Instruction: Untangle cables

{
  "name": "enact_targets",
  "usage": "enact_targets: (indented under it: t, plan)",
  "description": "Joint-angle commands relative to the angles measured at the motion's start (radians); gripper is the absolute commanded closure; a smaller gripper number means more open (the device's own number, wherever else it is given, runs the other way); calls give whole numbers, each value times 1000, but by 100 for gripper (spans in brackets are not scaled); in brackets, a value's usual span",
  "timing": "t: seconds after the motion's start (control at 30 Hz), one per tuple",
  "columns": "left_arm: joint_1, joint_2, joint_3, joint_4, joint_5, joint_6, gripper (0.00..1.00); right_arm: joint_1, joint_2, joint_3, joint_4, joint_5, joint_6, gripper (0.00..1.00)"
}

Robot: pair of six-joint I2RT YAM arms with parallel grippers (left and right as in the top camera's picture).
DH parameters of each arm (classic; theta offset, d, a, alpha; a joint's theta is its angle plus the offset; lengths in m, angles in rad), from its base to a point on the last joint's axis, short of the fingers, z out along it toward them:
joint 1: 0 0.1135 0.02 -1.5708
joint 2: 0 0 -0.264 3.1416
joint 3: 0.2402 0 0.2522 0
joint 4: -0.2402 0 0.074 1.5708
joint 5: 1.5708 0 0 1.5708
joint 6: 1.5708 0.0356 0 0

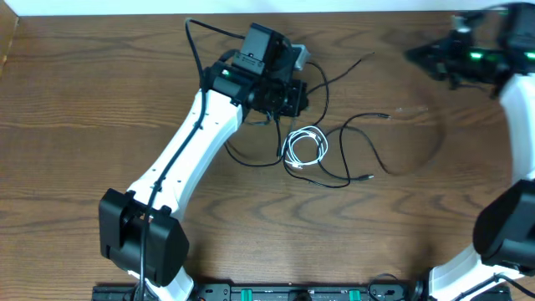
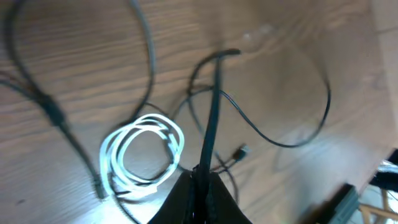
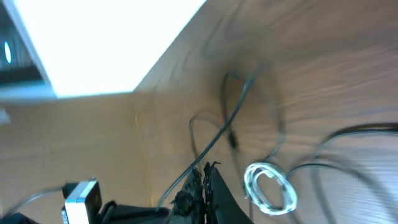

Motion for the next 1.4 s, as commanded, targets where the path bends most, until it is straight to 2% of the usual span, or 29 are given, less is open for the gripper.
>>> enact_targets:
  t: [0.0,0.13,0.27,0.47,0.57,0.67,0.77,1.0,1.1,1.13,1.27,1.37]
  plan:
    - [21,3,0,-7,-51,34,92,-92,-29,19,-31,-26,-85,99]
    - [29,3,0,-2,-51,47,92,-196,-50,19,-103,-52,-158,99]
    - [27,0,4,42,-20,47,92,-220,-61,19,-219,-50,-294,99]
    - [27,-48,95,136,63,-4,92,-138,-61,19,-352,-11,-455,99]
    - [27,-91,161,182,68,-45,92,-72,-61,19,-374,29,-491,98]
    - [27,-147,208,253,90,-79,92,2,-61,19,-366,29,-546,94]
    - [27,-208,223,344,90,-131,92,75,-64,21,-345,-4,-626,80]
    - [28,-303,223,499,89,-253,92,158,-65,95,-327,-12,-632,51]
    - [28,-313,223,509,87,-280,92,180,-66,157,-327,-57,-632,29]
    - [28,-313,223,507,79,-280,92,188,-67,172,-327,-67,-632,24]
    - [28,-308,223,445,-2,-311,92,222,-72,220,-316,-66,-662,20]
    - [28,-306,223,432,29,-378,92,245,-72,229,-271,-67,-721,10]
